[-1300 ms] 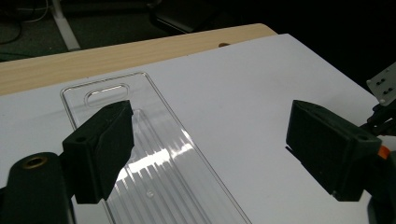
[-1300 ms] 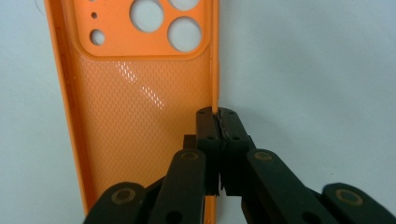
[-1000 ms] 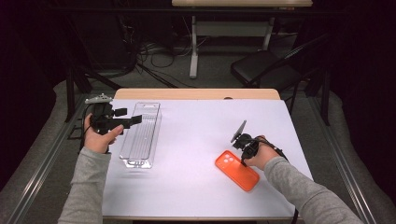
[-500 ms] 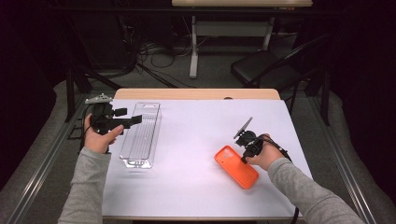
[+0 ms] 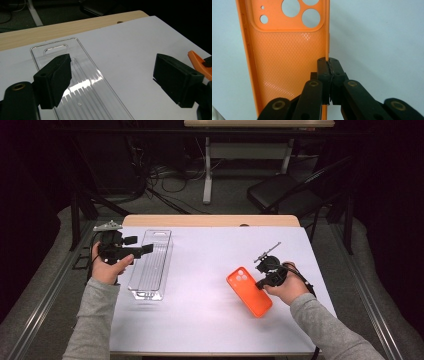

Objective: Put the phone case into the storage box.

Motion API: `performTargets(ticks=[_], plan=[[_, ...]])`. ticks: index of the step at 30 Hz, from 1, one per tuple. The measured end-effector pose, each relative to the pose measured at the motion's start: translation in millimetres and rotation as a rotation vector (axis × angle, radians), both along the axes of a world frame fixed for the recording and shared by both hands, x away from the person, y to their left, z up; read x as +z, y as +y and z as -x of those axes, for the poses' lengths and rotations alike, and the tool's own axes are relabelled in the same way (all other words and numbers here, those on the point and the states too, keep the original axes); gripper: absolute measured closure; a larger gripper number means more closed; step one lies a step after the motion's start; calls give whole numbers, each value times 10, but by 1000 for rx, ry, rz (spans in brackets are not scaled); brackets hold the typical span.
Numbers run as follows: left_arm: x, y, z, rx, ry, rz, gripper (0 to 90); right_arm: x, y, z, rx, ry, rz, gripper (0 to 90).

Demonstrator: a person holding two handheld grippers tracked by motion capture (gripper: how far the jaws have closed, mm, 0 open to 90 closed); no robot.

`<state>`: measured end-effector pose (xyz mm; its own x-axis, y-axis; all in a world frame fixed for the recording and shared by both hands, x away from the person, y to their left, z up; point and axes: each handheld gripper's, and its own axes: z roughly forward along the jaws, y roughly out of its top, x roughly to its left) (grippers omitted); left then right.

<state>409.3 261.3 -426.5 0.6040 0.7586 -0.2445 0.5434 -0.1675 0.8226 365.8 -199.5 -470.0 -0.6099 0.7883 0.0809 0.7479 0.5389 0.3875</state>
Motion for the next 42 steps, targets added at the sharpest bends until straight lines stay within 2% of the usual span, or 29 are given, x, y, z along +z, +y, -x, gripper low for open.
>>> performTargets(ticks=[1, 2, 3, 4, 8, 9, 12, 17, 22, 29, 30, 32, 33, 37, 41, 42], plan=[[0, 0, 0, 0, 0, 0, 153, 0, 0, 0, 0, 0, 0, 889], [-1, -3, 0, 1, -1, 0, 153, 8, 13, 2, 18, -44, -20, 889], [0, -7, 1, 1, 0, 0, 153, 27, 19, 7, 18, -38, -7, 889], [-1, -9, 2, 0, 1, -1, 153, 20, 31, 11, 14, -59, -22, 889], [1, -19, 6, -2, -1, -4, 154, 35, 49, 13, 18, -77, -37, 889], [1, -22, 7, -3, -1, -3, 154, 36, 62, 21, -3, -84, -58, 889], [8, -29, 15, -8, -7, -4, 154, 22, 81, 16, -5, -109, -84, 889], [7, -57, 20, -11, -7, -4, 154, 28, 112, 25, -9, -114, -106, 889], [3, -93, 21, -18, -9, -11, 155, 80, 134, 28, -16, -165, -163, 889], [-4, -138, 30, -23, -8, -19, 156, 124, 183, 48, -23, -211, -195, 889], [-4, -143, 31, -27, -6, -21, 156, 134, 206, 56, -22, -231, -204, 890], [-6, -152, 32, -26, -8, -23, 156, 142, 214, 60, -20, -235, -203, 889], [-4, -158, 35, -28, -10, -24, 156, 157, 236, 70, -23, -252, -213, 889], [-3, -171, 43, -26, -15, -21, 157, 172, 261, 88, -42, -261, -242, 889], [6, -190, 55, -36, -18, -26, 157, 186, 293, 110, -56, -290, -271, 889], [10, -207, 62, -38, -24, -27, 157, 179, 305, 110, -63, -293, -302, 889]])
